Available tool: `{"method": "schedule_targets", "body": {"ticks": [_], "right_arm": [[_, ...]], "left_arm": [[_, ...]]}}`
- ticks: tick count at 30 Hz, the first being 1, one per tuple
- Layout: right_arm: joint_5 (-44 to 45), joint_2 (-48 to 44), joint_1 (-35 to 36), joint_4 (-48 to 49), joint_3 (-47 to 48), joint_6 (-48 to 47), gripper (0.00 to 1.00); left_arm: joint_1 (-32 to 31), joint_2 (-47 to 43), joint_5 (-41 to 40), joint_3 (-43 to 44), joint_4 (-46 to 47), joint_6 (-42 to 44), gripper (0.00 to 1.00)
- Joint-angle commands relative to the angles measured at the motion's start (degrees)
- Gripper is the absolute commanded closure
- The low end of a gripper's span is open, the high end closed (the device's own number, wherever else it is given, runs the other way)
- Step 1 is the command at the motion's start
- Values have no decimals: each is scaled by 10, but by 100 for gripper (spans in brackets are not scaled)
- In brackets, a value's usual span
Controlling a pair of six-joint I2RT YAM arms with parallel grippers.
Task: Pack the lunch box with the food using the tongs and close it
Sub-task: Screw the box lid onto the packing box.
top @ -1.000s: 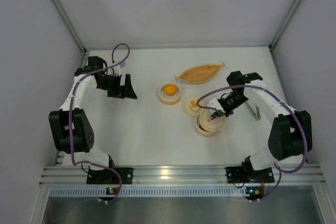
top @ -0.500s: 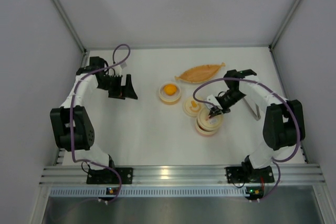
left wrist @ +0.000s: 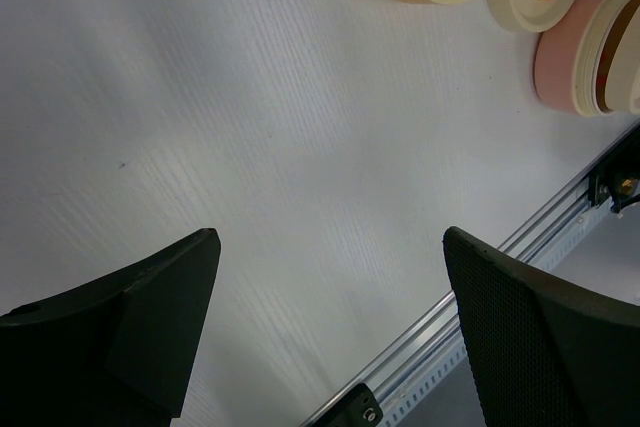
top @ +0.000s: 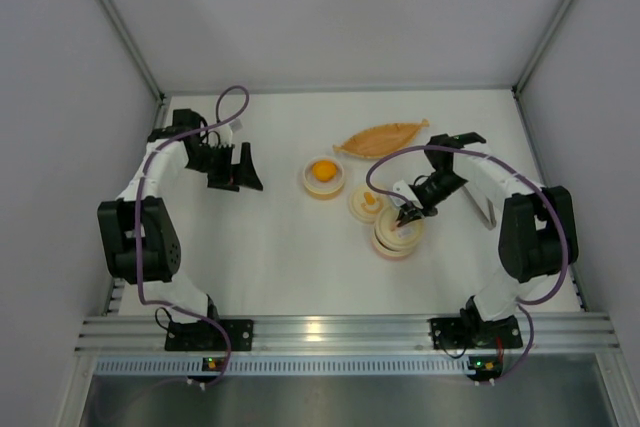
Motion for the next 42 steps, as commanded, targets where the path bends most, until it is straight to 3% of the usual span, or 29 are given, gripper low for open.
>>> {"method": "schedule_targets", "body": {"ticks": [1,23,42], "right_arm": [[-48,3,2,-99,3,-251,100],[-51,-2,20,-85,-19,-227,100],[-59,42,23,-89,31,-188,100]], "left_arm": [[-2,2,11,20,10,-3,2],[-1,17,19,26,10,-9,2],[-2,24,22,22,2,-1,2]]}}
